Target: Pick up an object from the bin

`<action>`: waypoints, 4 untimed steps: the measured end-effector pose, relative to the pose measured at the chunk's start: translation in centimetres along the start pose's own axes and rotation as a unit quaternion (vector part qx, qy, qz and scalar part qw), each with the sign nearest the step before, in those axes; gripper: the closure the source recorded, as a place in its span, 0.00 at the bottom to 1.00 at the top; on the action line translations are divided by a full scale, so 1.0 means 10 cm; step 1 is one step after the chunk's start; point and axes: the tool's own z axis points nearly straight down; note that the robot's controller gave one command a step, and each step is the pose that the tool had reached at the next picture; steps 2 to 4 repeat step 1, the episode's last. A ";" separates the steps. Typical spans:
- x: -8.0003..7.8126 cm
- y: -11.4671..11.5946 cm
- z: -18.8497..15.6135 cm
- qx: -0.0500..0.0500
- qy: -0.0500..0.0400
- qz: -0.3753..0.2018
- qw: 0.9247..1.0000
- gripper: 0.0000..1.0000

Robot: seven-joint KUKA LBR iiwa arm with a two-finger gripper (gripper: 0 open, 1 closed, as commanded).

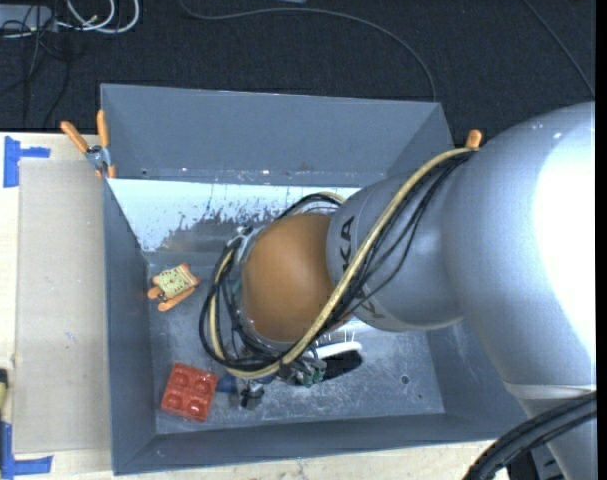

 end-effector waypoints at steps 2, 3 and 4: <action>-0.17 -0.19 -1.41 0.000 0.000 -0.023 1.000 1.00; -0.17 -0.19 -1.41 0.000 0.000 -0.023 1.000 1.00; -0.17 -0.19 -1.41 0.000 0.000 -0.023 1.000 1.00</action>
Offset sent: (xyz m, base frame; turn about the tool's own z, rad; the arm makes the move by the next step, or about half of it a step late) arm 0.0000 0.0000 0.0000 0.0000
